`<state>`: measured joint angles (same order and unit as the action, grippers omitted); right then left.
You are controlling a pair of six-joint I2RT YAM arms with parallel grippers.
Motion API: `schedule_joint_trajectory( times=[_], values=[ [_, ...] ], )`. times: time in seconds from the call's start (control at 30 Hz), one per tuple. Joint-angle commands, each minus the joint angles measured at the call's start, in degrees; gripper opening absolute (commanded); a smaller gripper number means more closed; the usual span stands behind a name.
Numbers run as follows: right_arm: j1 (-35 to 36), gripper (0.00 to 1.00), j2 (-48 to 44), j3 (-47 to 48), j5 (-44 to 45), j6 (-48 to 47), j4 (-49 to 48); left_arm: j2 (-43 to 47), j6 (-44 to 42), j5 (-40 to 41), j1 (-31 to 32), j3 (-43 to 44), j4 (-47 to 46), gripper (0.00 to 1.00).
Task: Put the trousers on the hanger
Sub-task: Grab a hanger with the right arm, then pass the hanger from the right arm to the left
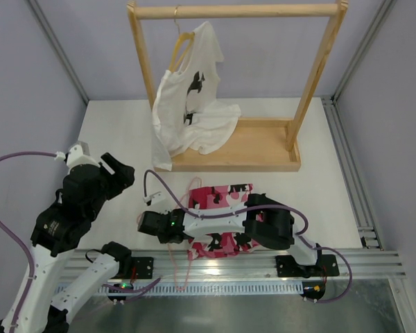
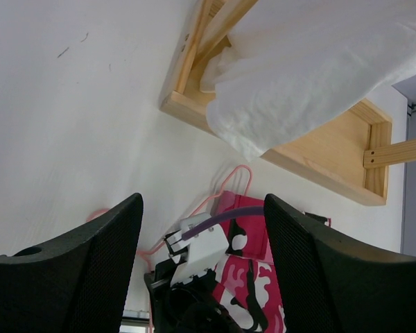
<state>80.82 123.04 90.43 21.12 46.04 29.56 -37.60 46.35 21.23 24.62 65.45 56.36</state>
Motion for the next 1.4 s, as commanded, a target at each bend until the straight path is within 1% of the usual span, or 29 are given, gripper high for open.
schedule_joint_trajectory(
  times=[0.0, 0.03, 0.17, 0.27, 0.33, 0.43, 0.57, 0.77, 1.1, 1.2, 1.23, 1.27, 1.33, 1.37],
  values=[
    [0.5, 0.10, 0.2, -1.1, -0.8, 1.8, 1.3, 0.5, 0.7, -1.0, -0.3, -1.4, -2.0, 0.71],
    [0.5, 0.04, -0.3, -1.7, -0.5, 1.8, 1.2, 0.5, 0.6, -1.1, -0.3, -1.7, -2.0, 0.71],
    [0.5, 0.04, -4.1, -4.3, 0.8, 1.1, -0.2, 0.7, -0.6, -4.1, -0.3, -5.6, -2.0, 0.71],
    [0.5, 0.04, -9.1, -8.6, 1.4, 0.5, -4.2, 1.1, -0.3, -5.7, -0.3, -9.2, -0.6, 0.71],
    [0.5, 0.04, -13.0, -12.0, 2.0, 0.4, -7.3, 2.7, 0.7, -6.3, -0.3, -12.2, 0.2, 0.72],
    [0.4, 0.04, -16.4, -15.8, 2.7, 0.5, -11.1, 5.1, 3.1, -9.9, -0.3, -15.5, -0.6, 0.74],
    [0.3, 0.04, -19.4, -21.0, 3.2, 0.6, -16.6, 6.6, 6.0, -14.3, -0.3, -20.8, -1.8, 0.75],
    [0.0, 0.04, -22.5, -22.6, 5.0, 0.5, -19.8, 8.5, 9.5, -15.0, -0.3, -23.8, -2.4, 0.76],
    [0.0, 0.04, -26.3, -25.1, 6.4, 1.1, -21.6, 7.3, 9.2, -16.4, -0.3, -25.2, -3.0, 0.75],
    [0.0, 0.04, -26.7, -25.2, 6.1, 0.8, -21.6, 6.2, 9.1, -17.8, -0.3, -25.9, -4.5, 0.72],
    [0.0, 0.04, -26.8, -25.2, 6.0, 0.6, -21.7, 5.8, 9.1, -18.6, -0.3, -26.2, -6.2, 0.70],
    [0.0, 0.04, -27.2, -25.4, 6.0, 0.5, -21.7, 5.4, 9.2, -20.6, -0.3, -27.1, -7.6, 0.66],
    [0.0, 0.04, -27.3, -25.3, 6.0, 0.2, -21.6, 4.8, 9.6, -21.1, -0.3, -28.1, -10.1, 0.62],
    [0.0, 0.04, -27.4, -25.4, 5.9, 0.1, -21.4, 4.6, 9.7, -22.9, -0.3, -28.7, -10.6, 0.59]
  ],
)
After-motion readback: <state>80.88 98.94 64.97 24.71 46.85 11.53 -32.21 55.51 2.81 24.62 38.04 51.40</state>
